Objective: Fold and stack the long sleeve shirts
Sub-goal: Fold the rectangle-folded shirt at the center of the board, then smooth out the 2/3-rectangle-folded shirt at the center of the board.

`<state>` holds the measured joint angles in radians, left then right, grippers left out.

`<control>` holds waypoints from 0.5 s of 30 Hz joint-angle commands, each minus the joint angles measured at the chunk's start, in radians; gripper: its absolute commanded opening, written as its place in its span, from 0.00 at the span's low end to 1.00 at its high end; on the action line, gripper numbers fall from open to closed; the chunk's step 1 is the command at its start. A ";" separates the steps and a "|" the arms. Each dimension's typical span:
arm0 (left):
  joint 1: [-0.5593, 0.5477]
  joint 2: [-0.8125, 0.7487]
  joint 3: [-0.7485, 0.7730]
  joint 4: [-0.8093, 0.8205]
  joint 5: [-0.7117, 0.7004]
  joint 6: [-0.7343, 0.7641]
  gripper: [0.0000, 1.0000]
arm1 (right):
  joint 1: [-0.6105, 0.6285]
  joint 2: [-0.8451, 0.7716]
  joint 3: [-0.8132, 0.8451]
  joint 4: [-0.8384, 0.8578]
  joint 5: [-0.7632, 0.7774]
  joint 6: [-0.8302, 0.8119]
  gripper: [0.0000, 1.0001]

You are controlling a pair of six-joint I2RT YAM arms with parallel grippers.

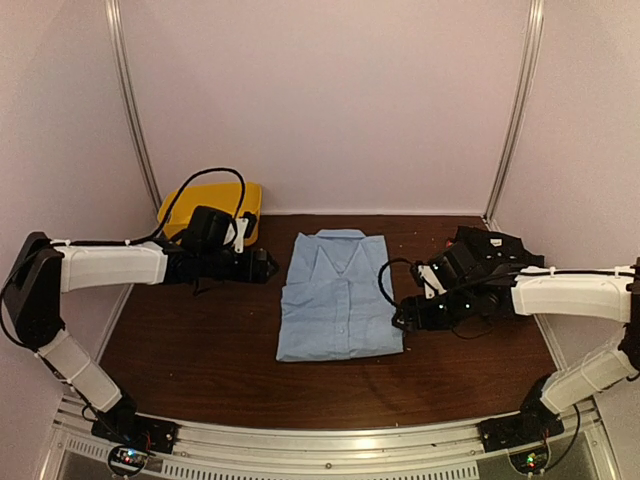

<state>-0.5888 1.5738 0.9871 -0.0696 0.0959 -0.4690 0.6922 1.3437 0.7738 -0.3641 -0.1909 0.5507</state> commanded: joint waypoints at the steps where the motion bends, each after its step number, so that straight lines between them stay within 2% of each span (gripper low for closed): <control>1: 0.004 -0.034 -0.066 0.107 -0.009 -0.041 0.85 | 0.032 -0.049 -0.076 0.160 -0.035 0.131 0.71; 8: 0.000 -0.039 -0.105 0.132 0.003 -0.059 0.85 | 0.048 -0.008 -0.135 0.302 -0.064 0.189 0.64; 15: -0.003 -0.052 -0.117 0.133 -0.002 -0.059 0.86 | 0.048 0.094 -0.124 0.415 -0.101 0.214 0.63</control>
<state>-0.5900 1.5536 0.8871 0.0067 0.0937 -0.5190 0.7349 1.3922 0.6476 -0.0582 -0.2646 0.7338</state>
